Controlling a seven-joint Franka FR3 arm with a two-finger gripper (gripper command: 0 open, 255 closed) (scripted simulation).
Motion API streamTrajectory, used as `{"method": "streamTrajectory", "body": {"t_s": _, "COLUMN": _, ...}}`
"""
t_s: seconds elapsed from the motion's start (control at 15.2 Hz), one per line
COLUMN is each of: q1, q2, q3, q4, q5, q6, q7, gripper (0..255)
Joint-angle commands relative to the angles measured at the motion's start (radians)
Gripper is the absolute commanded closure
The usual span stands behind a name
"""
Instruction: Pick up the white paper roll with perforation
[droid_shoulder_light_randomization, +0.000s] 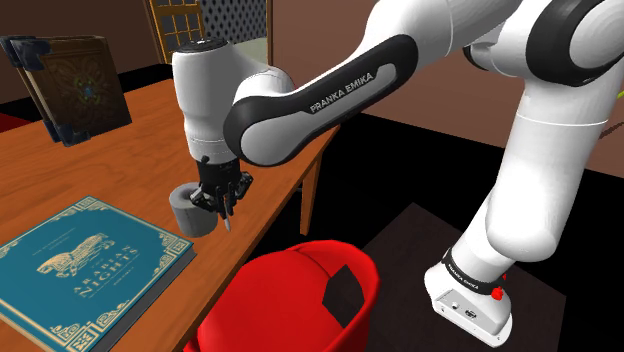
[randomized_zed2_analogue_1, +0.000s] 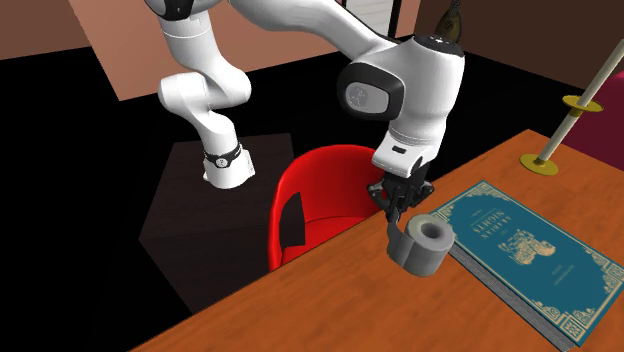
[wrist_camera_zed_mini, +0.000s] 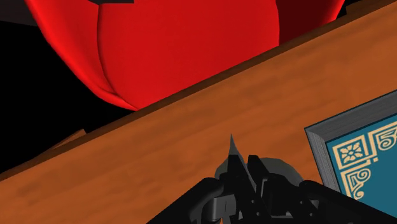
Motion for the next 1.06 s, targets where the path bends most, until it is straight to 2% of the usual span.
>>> {"method": "streamTrajectory", "body": {"t_s": 0.0, "q1": -0.002, "q2": -0.008, "q3": 0.003, "q4": 0.012, "q5": 0.008, "q6": -0.018, "q7": -0.005, "gripper": 255}}
{"method": "streamTrajectory", "body": {"t_s": 0.86, "q1": -0.014, "q2": -0.069, "q3": 0.020, "q4": 0.122, "q5": 0.063, "q6": -0.172, "q7": -0.047, "gripper": 255}}
{"method": "streamTrajectory", "body": {"t_s": 0.99, "q1": -0.014, "q2": -0.069, "q3": 0.020, "q4": 0.123, "q5": 0.063, "q6": -0.174, "q7": -0.047, "gripper": 255}}
